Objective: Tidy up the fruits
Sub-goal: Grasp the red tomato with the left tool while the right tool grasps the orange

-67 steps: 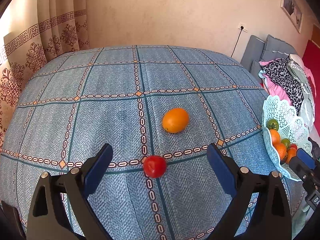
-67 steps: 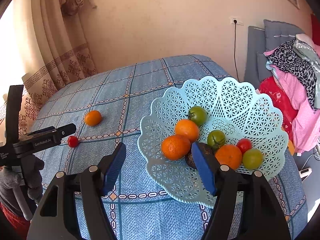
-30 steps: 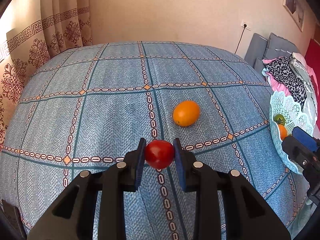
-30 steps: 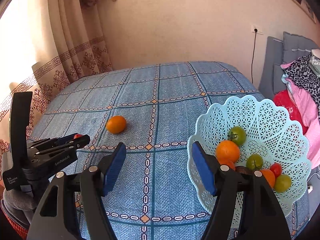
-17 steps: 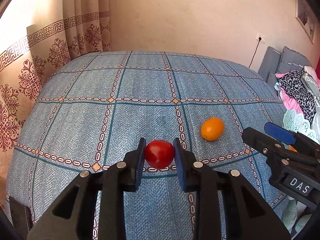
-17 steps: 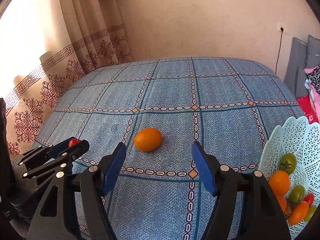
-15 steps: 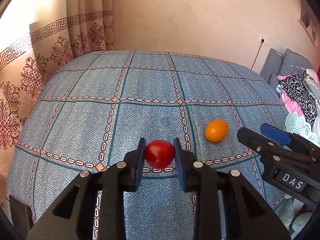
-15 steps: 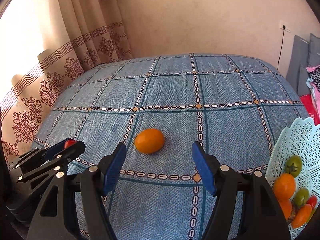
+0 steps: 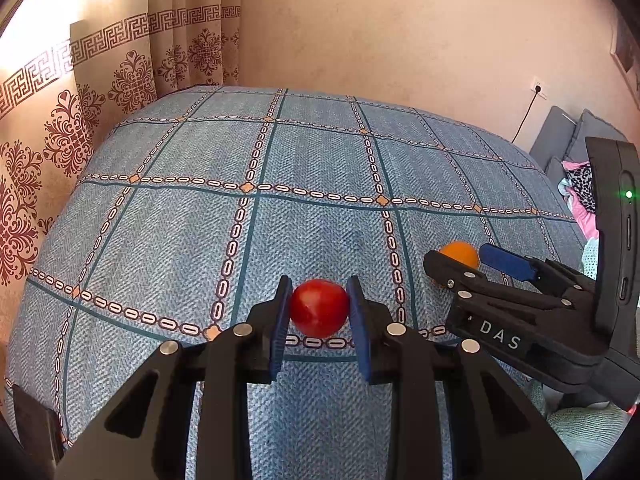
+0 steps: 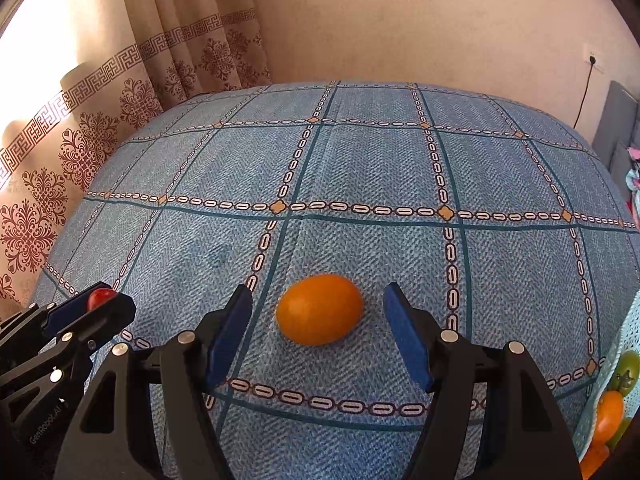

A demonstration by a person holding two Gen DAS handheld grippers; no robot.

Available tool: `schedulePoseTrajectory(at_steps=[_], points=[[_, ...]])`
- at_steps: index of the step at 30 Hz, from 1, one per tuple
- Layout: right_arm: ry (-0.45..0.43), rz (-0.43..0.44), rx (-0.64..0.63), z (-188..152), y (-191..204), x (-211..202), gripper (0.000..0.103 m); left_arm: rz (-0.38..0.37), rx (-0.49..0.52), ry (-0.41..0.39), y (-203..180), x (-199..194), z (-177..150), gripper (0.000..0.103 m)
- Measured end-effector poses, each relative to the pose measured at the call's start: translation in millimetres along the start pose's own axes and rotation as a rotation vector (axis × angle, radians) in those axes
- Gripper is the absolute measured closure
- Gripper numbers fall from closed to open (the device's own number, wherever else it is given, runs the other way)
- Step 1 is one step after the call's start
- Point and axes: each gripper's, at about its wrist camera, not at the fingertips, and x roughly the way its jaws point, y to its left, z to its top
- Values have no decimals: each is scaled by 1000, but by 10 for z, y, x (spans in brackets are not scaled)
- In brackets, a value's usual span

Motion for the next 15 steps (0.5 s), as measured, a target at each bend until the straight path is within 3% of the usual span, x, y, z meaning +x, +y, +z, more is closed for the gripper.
schedulePoseTrajectory(at_steps=[3,6,9,15], points=[[6,-9,-9,1,23,74,37,-2,-7,4,21,15,9,75],[20,-23,-23,-18,61,144,52,-3,-9,5,21,16,13,75],[7,-58,-58,-46,109,155,58,-3,-9,6,23,21,12,75],[5,-57,-51,-65,82,109,59,-8,-4,8,2,33,4,75]])
